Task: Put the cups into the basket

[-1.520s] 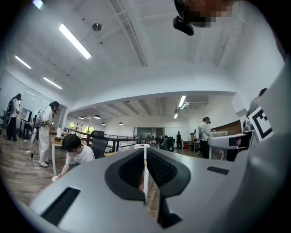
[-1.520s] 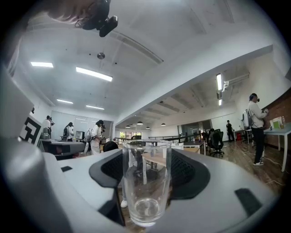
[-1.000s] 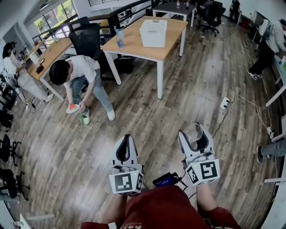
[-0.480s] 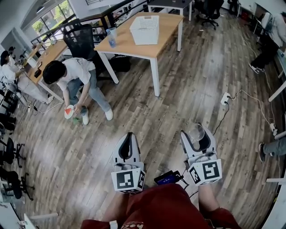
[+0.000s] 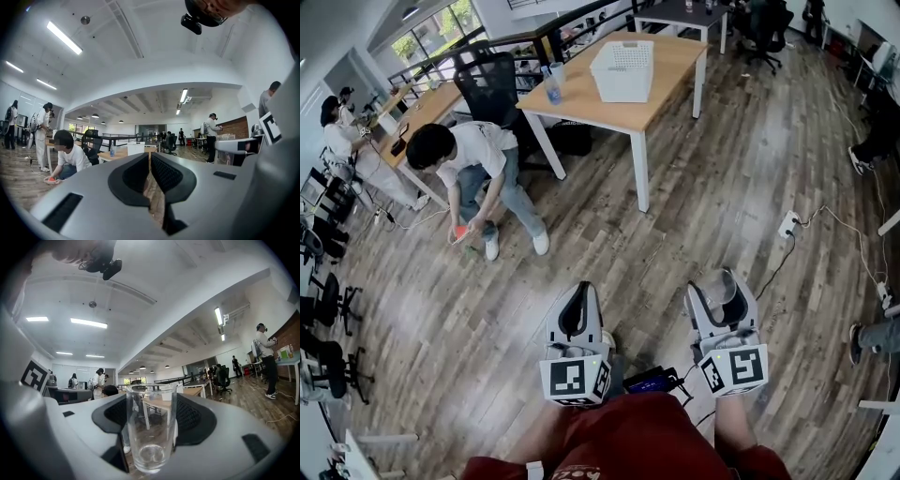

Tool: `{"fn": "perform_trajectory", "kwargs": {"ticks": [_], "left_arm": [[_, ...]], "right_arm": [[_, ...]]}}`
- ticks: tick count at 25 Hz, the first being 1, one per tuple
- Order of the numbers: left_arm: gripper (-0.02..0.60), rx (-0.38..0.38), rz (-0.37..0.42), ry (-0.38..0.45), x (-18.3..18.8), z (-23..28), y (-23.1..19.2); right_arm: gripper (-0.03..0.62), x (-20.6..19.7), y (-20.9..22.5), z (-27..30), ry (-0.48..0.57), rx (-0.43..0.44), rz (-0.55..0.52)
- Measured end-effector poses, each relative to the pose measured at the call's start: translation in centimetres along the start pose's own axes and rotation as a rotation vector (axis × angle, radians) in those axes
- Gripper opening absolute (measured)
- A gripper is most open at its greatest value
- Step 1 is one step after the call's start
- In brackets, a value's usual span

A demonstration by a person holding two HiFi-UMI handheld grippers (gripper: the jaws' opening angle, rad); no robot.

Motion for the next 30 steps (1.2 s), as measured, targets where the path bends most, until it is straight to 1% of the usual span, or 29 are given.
{"fn": "perform_trajectory", "kwargs": {"ticks": [9, 17, 21, 30], "left_arm": [[0.021, -0.020, -0.012, 0.003, -0.4, 2.3, 0.4], [0.021, -0.052, -0.040, 0.012, -1.0, 7.9, -0.3], [0.021, -0.055, -0.057, 0.013, -1.1, 11.7, -1.4], [0.021, -0.029, -0.061, 0.020, -0.6, 21.4, -6.1]], "right_arm": [[0.284, 0.3, 1.4, 1.1, -0.004, -0.023, -0.023], [0.284, 0.3, 3.0, 5.1, -0.025, -0.044, -0.055], [0.284, 0.2, 4.0, 8.9, -0.048, -0.040, -0.067], [0.284, 0.3, 5.9, 21.0, -0.078, 0.001, -0.085]]}}
Point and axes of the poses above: the fingertips, and each gripper's own axes: z forward along the fingers, y to its right, x out of its top, the point moved 7 cm from there along -z, backward along the fingers, and after that the axes turned 14 degrees about x, right-handed, at the moved point
